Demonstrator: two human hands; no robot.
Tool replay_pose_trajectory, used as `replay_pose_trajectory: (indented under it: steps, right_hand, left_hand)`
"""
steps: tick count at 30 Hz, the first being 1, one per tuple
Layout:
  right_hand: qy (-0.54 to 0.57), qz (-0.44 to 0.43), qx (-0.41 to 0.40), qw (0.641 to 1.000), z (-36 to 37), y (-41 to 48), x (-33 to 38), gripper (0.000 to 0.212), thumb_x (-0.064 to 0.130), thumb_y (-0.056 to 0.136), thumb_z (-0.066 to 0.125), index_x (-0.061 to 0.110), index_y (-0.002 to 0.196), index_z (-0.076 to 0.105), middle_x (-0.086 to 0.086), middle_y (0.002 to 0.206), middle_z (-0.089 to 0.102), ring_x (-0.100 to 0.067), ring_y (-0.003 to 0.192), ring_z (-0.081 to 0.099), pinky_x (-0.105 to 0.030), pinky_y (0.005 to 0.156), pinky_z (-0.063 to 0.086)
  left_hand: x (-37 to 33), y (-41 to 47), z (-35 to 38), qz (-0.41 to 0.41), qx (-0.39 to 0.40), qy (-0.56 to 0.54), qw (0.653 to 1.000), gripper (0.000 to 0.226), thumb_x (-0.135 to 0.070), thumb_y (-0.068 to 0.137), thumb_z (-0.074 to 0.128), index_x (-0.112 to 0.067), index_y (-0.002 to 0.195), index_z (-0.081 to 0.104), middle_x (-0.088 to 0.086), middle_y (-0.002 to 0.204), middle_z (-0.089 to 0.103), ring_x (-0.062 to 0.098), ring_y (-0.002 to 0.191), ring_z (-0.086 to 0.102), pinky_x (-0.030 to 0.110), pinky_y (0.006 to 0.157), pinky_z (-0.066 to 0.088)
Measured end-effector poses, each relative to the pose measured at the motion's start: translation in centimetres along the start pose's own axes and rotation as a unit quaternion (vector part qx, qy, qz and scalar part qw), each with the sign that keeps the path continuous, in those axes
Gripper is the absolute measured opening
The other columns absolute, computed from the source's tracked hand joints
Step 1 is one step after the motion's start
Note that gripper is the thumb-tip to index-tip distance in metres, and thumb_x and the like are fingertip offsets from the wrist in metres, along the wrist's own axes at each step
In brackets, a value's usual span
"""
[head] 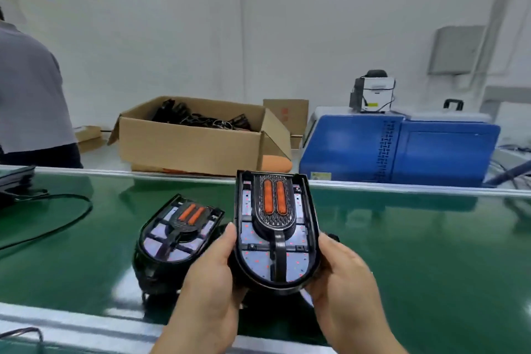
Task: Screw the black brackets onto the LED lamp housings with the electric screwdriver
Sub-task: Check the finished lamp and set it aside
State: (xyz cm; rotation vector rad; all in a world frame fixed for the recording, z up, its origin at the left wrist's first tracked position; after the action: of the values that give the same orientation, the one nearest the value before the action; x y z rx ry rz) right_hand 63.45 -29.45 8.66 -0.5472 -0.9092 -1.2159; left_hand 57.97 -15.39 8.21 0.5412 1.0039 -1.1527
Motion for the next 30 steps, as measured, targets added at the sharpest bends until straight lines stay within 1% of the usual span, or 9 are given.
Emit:
replay_pose_trajectory:
  steps: [3, 6, 10, 14, 17, 19, 23, 25, 30]
  right_hand:
    - [-0.023, -0.024, -0.039, 0.999, -4.1, 0.1, 2.0, 0.039, 0.025, 0.077, 0.060, 0.002, 0.104, 0.076, -0.023, 0.107, 0.073, -0.037, 0.099, 0.072, -0.046, 0.083, 0.057]
    - [-0.021, -0.031, -0.093, 0.995, -8.3, 0.3, 2.4, 0.033, 0.019, 0.082, 0.059, -0.003, 0.101, 0.076, -0.027, 0.105, 0.072, -0.041, 0.100, 0.070, -0.048, 0.085, 0.056]
    - [-0.028, -0.024, -0.163, 0.986, -12.3, 0.7, 1.5, 0.030, 0.011, 0.096, 0.050, -0.005, 0.097, 0.076, -0.028, 0.102, 0.072, -0.046, 0.104, 0.067, -0.061, 0.101, 0.046]
    - [-0.077, -0.009, -0.213, 0.974, -14.4, 1.1, -0.1, 0.034, 0.015, 0.100, 0.048, 0.001, 0.093, 0.078, -0.025, 0.098, 0.074, -0.045, 0.101, 0.068, -0.063, 0.100, 0.046]
    - [-0.110, 0.014, -0.219, 0.969, -15.1, 1.6, -1.3, 0.036, 0.021, 0.101, 0.048, 0.005, 0.090, 0.079, -0.023, 0.093, 0.075, -0.044, 0.098, 0.070, -0.061, 0.097, 0.049]
    - [-0.146, 0.029, -0.208, 0.967, -14.9, 2.0, -1.6, 0.038, 0.023, 0.103, 0.047, 0.010, 0.089, 0.080, -0.018, 0.092, 0.076, -0.039, 0.096, 0.071, -0.057, 0.097, 0.051]
    - [-0.205, 0.031, -0.198, 0.958, -14.1, 2.4, -1.5, 0.041, 0.028, 0.105, 0.045, 0.020, 0.083, 0.079, -0.008, 0.085, 0.078, -0.029, 0.090, 0.073, -0.042, 0.085, 0.055]
    - [-0.221, 0.028, -0.204, 0.953, -14.0, 2.3, -1.2, 0.043, 0.027, 0.104, 0.045, 0.013, 0.079, 0.077, -0.007, 0.079, 0.077, -0.027, 0.083, 0.072, -0.035, 0.075, 0.052]
    - [-0.237, 0.025, -0.251, 0.938, -14.7, 1.1, -0.3, 0.045, 0.025, 0.101, 0.049, 0.003, 0.067, 0.067, -0.006, 0.062, 0.070, -0.026, 0.071, 0.063, -0.033, 0.065, 0.044]
  left_hand:
    - [3.0, 1.2, 2.5, -0.041, 0.007, 0.037, 0.998, 0.037, -0.034, 0.102, 0.047, -0.013, 0.112, 0.075, 0.007, 0.109, 0.076, 0.024, 0.100, 0.073, 0.043, 0.092, 0.052]
    - [5.5, 2.0, 3.7, -0.066, -0.005, 0.085, 0.994, 0.033, -0.034, 0.100, 0.054, -0.014, 0.123, 0.068, 0.002, 0.119, 0.072, 0.024, 0.114, 0.066, 0.044, 0.106, 0.045]
    - [6.6, 2.3, 5.2, -0.038, -0.021, 0.154, 0.987, 0.039, -0.028, 0.101, 0.053, -0.011, 0.136, 0.058, -0.006, 0.136, 0.058, 0.014, 0.125, 0.053, 0.035, 0.116, 0.032]
    - [6.7, 2.4, 6.1, -0.003, -0.037, 0.222, 0.974, 0.034, -0.026, 0.105, 0.045, -0.014, 0.134, 0.058, -0.017, 0.124, 0.062, -0.008, 0.104, 0.053, 0.012, 0.096, 0.026]
    - [6.7, 2.7, 6.3, 0.010, -0.051, 0.272, 0.961, 0.044, -0.031, 0.106, 0.038, -0.013, 0.146, 0.046, -0.006, 0.149, 0.046, 0.006, 0.131, 0.042, 0.018, 0.106, 0.022]
    - [6.6, 2.9, 6.0, 0.012, -0.076, 0.293, 0.953, 0.050, -0.036, 0.106, 0.035, -0.016, 0.151, 0.038, -0.005, 0.156, 0.038, 0.011, 0.143, 0.032, 0.020, 0.111, 0.019]
    - [6.0, 2.6, 5.1, 0.059, -0.111, 0.358, 0.925, 0.054, -0.040, 0.105, 0.031, -0.018, 0.154, 0.031, -0.002, 0.158, 0.036, 0.016, 0.145, 0.032, 0.026, 0.115, 0.021]
    - [6.0, 2.3, 4.9, 0.067, -0.118, 0.390, 0.911, 0.055, -0.042, 0.104, 0.029, -0.021, 0.156, 0.028, 0.000, 0.157, 0.037, 0.018, 0.144, 0.034, 0.026, 0.113, 0.024]
    - [6.2, 2.5, 5.8, 0.081, -0.096, 0.502, 0.856, 0.058, -0.041, 0.105, 0.021, -0.019, 0.158, 0.017, -0.001, 0.155, 0.039, 0.019, 0.140, 0.029, 0.024, 0.112, 0.021]
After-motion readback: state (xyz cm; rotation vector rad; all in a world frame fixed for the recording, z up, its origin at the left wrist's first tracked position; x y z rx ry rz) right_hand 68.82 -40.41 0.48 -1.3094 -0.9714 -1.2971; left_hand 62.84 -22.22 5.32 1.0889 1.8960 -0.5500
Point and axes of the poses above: each hand's wrist, its own y-axis towards the middle knuckle, its own z-axis out of the palm, x = y × z, the point moved 10 cm from there along y, towards the middle knuckle
